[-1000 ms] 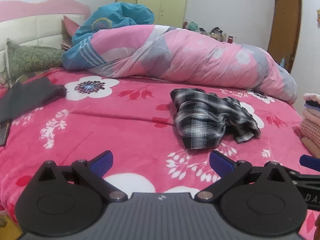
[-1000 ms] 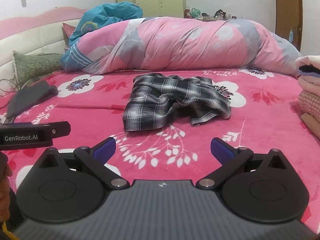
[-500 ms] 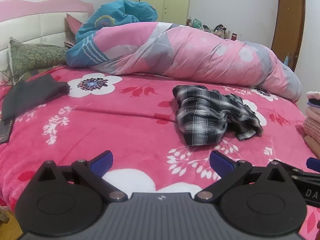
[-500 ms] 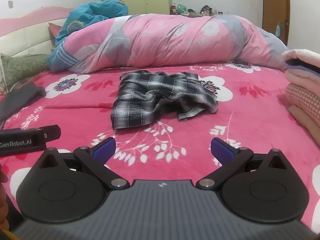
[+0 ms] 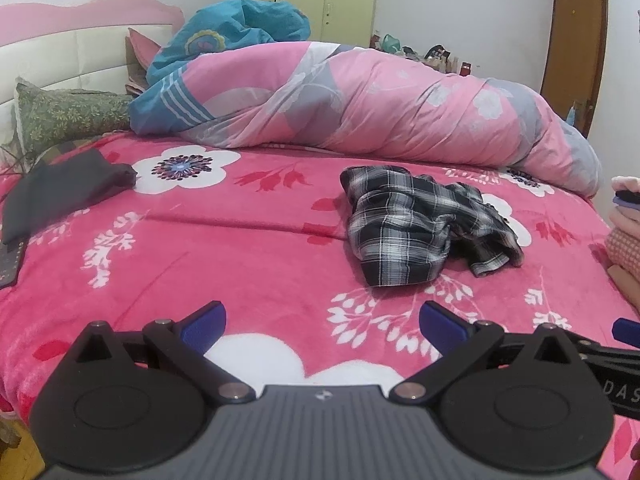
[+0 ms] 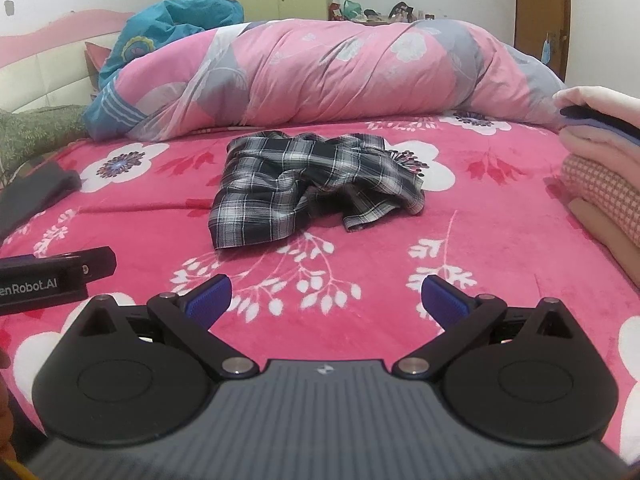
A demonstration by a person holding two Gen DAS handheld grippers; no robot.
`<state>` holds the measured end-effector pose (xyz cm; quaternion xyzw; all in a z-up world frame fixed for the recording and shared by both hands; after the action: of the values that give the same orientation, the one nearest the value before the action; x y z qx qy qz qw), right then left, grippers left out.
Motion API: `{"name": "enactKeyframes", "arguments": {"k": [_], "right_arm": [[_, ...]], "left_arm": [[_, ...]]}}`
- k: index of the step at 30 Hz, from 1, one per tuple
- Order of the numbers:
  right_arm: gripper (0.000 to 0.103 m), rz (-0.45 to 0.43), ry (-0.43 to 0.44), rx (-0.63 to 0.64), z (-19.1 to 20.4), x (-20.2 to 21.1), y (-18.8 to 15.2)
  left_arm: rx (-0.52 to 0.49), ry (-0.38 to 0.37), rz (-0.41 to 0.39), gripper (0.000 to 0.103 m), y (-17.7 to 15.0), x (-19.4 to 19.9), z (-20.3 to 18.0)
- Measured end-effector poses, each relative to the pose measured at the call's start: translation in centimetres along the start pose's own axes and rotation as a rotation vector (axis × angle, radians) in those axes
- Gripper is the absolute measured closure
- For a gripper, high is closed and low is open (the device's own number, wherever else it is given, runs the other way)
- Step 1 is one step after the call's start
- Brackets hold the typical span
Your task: Fold clothes
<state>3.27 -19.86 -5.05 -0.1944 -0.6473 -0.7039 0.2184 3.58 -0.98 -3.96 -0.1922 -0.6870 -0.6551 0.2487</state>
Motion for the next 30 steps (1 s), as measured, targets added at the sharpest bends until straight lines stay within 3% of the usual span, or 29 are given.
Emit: {"name": "enactKeyframes", "arguments": {"k": [30], "right_arm": [[0.001, 0.016, -0.005, 0.019, 0.64, -0.36, -0.32]], "left_arm": [[0.000, 0.003, -0.002, 0.000, 0.06, 0.03, -0.17]]}}
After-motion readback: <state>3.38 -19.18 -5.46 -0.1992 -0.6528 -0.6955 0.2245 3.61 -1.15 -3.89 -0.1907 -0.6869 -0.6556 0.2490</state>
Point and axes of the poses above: each gripper's, at about its wrist camera, not at the fingertips, and x roughly against the way its jaws point, z to its left, y to its top, the point moved 5 cm from there along -x, roughly the way its jaws point, and after that the axes turned 5 degrees about y, right-handed, at the moved point
